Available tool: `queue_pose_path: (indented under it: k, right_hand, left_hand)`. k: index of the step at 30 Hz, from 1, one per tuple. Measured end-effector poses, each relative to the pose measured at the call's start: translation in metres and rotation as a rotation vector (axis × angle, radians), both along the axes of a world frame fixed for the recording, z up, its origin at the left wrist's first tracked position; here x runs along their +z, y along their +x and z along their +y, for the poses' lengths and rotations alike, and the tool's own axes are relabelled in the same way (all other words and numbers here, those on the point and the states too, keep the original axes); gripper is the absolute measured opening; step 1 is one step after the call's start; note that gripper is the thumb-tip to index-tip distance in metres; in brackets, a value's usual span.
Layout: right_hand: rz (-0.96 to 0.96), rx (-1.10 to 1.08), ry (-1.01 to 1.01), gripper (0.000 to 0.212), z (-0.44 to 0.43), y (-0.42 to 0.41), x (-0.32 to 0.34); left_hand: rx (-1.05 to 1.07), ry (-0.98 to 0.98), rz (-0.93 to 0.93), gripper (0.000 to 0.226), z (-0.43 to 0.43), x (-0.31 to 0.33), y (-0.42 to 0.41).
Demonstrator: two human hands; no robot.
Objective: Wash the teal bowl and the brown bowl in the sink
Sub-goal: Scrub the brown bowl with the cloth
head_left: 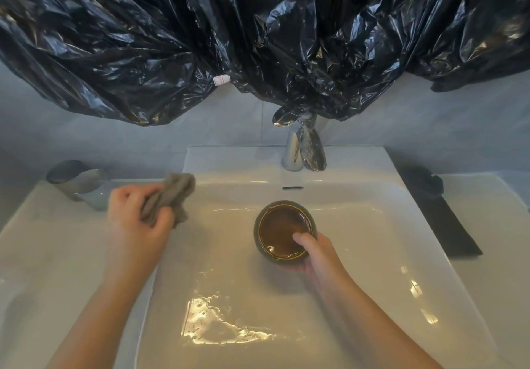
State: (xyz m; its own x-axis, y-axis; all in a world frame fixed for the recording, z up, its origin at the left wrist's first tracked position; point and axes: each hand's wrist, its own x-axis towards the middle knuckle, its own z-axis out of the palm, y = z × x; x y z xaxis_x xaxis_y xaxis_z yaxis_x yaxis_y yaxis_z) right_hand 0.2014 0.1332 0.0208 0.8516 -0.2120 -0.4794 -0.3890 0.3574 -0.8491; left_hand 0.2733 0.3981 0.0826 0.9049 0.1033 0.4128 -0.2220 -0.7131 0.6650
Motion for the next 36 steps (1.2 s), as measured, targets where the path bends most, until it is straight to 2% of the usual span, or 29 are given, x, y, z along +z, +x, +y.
queue_pose_path:
  k: [3, 6, 8, 11, 15, 17, 21, 23, 25, 28, 30, 33, 34, 36]
  right_hand:
    - [-0.009, 0.069, -0.132, 0.019, -0.011, 0.002, 0.012]
    - [-0.039, 0.082, -0.256, 0.017, -0.025, 0.004, 0.018]
    - [-0.046, 0.071, -0.321, 0.019, -0.034, 0.006, 0.019]
    - [-0.066, 0.078, -0.358, 0.019, -0.042, 0.013, 0.021]
    - [-0.070, 0.107, -0.300, 0.025, -0.051, 0.024, 0.024]
    - [-0.051, 0.104, -0.289, 0.026, -0.057, 0.027, 0.021]
    - [-0.012, 0.104, -0.264, 0.026, -0.063, 0.028, 0.015]
    - [-0.002, 0.114, -0.301, 0.028, -0.063, 0.029, 0.013]
    - [0.012, 0.134, -0.342, 0.030, -0.062, 0.029, 0.011]
    - [0.048, 0.160, -0.350, 0.035, -0.058, 0.030, 0.008]
    - [0.064, 0.163, -0.359, 0.035, -0.057, 0.031, 0.007]
    - [0.055, 0.154, -0.366, 0.036, -0.061, 0.033, 0.010]
    - [0.051, 0.148, -0.364, 0.036, -0.062, 0.035, 0.012]
    - [0.041, 0.143, -0.361, 0.035, -0.063, 0.038, 0.014]
  left_hand:
    - [-0.190, 0.076, -0.035, 0.030, -0.043, 0.018, -0.017]
    - [-0.227, 0.196, 0.019, 0.035, -0.072, 0.015, -0.022]
    - [-0.301, 0.221, -0.018, 0.038, -0.088, 0.010, -0.021]
    - [-0.462, 0.138, -0.047, 0.050, -0.117, 0.000, -0.024]
    - [-0.677, -0.022, 0.059, 0.078, -0.144, -0.022, -0.030]
    - [-0.721, 0.073, 0.072, 0.075, -0.145, -0.034, -0.026]
    - [-0.768, 0.403, -0.144, 0.051, -0.146, -0.045, -0.010]
    - [-0.746, 0.476, -0.170, 0.046, -0.150, -0.046, -0.004]
    - [-0.667, 0.457, -0.131, 0.050, -0.156, -0.046, -0.002]
    - [-0.530, 0.413, -0.166, 0.051, -0.164, -0.048, -0.002]
    - [-0.441, 0.262, -0.144, 0.051, -0.163, -0.045, -0.005]
    - [-0.292, -0.063, 0.019, 0.043, -0.159, -0.035, -0.011]
    - [-0.275, -0.108, 0.058, 0.045, -0.160, -0.035, -0.010]
    - [-0.383, 0.010, 0.005, 0.045, -0.160, -0.036, -0.009]
